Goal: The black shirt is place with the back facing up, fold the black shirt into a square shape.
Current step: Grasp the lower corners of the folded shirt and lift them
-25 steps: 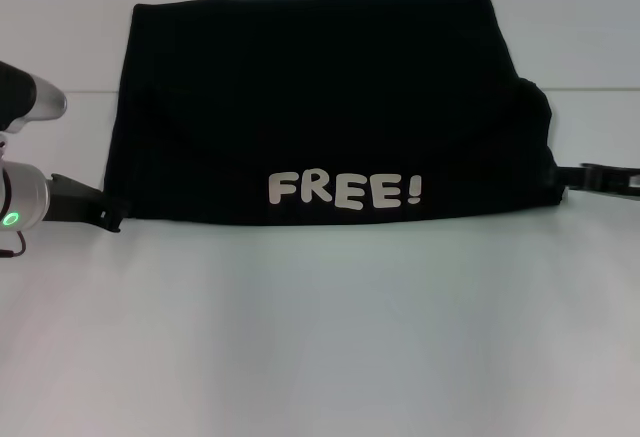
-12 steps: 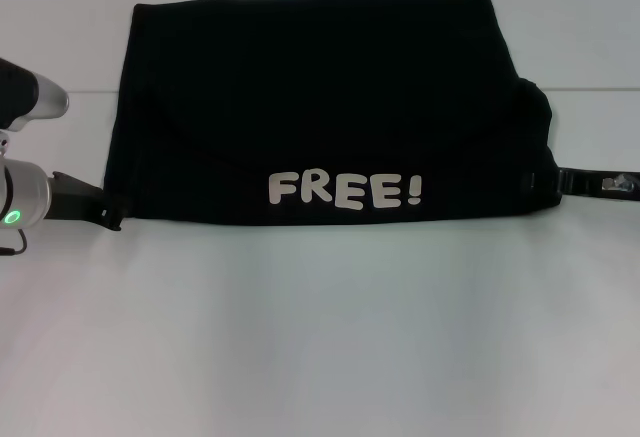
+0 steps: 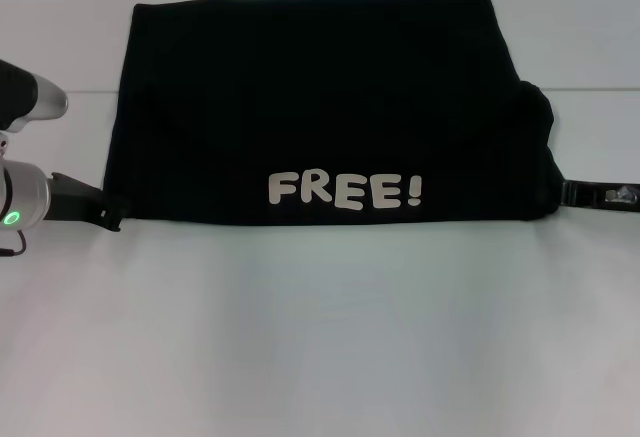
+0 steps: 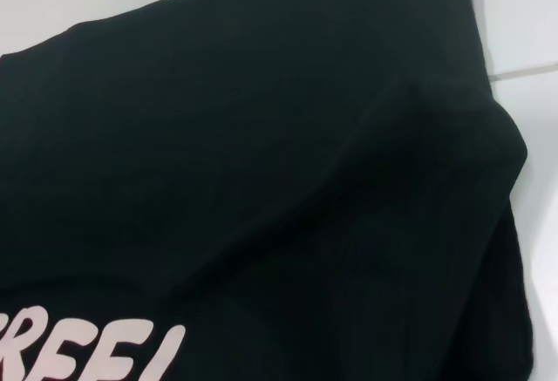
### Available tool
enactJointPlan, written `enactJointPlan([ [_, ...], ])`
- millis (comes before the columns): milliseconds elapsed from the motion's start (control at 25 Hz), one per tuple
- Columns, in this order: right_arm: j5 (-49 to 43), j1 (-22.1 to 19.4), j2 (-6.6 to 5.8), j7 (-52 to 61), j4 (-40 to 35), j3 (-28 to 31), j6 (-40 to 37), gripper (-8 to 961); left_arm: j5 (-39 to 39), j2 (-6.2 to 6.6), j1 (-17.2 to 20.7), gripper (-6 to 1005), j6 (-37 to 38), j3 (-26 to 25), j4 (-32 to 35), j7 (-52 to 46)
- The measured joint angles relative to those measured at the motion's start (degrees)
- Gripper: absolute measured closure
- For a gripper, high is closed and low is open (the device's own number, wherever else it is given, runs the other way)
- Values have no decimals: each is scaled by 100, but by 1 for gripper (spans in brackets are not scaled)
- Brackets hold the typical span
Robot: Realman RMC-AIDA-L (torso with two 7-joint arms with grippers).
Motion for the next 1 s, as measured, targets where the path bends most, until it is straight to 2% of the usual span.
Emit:
enactJointPlan([
  [240,16,-124,-25,-55,-61,17,-110,898,-4,-21,57,998,201,-46,121,-83],
  [400,65,-321,-74,-254,-240,114,-493,923,-70,-75,262,998,813,-69,655,-347],
  [640,249,-763,-111,-651,-643,251,-1312,924,-189,-188,601,999,1807,-70,1375,-496],
  [1000,342,-1488,-243,-1209,-1044,680,-2887,923,-508,-190,1017,998,2911,-78,1761,-428],
])
